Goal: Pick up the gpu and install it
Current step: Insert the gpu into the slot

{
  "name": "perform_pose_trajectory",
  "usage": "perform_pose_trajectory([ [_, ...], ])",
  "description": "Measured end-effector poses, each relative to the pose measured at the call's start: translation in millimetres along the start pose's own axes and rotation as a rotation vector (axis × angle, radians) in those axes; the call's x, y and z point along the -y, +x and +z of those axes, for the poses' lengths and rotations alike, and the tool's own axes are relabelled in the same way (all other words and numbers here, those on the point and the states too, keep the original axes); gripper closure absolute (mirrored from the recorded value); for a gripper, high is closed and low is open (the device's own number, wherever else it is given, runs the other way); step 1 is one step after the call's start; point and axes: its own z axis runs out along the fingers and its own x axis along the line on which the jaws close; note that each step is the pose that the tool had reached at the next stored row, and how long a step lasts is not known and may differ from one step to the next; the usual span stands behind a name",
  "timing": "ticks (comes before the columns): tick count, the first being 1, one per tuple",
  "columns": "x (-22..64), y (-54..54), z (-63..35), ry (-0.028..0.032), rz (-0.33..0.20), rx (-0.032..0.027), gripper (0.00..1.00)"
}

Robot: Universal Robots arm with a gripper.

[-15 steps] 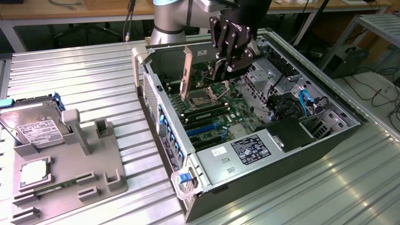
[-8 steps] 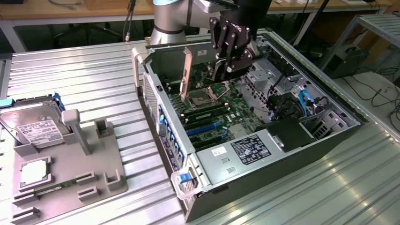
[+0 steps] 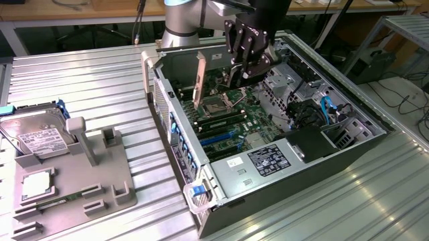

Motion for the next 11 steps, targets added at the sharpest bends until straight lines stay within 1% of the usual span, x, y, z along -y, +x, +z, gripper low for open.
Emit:
perform_pose_trajectory([
  [11, 0.0, 0.1, 3.6, -0.0001, 0.0, -0.0001, 0.73],
])
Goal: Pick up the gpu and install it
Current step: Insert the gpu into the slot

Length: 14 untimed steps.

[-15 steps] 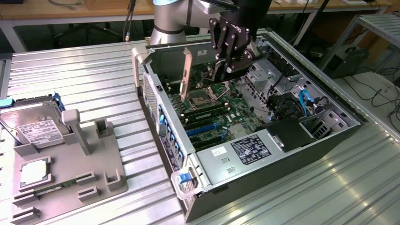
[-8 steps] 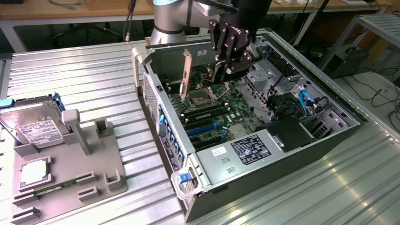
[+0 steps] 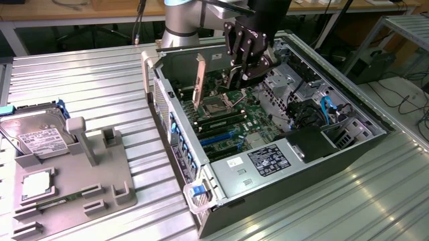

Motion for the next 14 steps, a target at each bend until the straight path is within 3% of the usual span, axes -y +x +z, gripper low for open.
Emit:
perform_pose_trajectory([
  [14, 0.0, 0.1, 6.5, 0.0, 0.0, 0.0001, 0.73],
])
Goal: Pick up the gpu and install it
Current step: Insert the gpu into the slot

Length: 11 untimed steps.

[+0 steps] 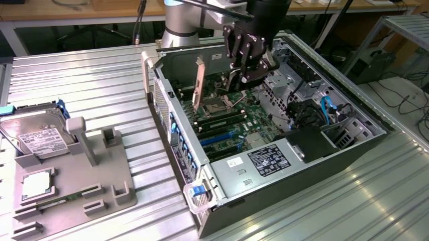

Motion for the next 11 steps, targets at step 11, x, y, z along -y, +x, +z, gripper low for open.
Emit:
perform_pose_trajectory([
  [11, 1.9, 0.3, 7.6, 0.0, 0.0, -0.0001, 0.73],
])
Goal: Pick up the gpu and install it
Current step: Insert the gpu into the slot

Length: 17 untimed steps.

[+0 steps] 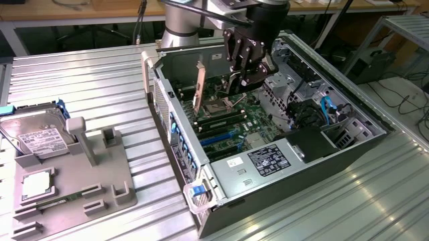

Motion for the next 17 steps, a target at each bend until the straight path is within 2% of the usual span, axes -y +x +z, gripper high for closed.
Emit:
perform_pose_trajectory([
  [17, 3.2, 0.5, 6.0, 0.0, 0.0, 0.0, 0.73],
])
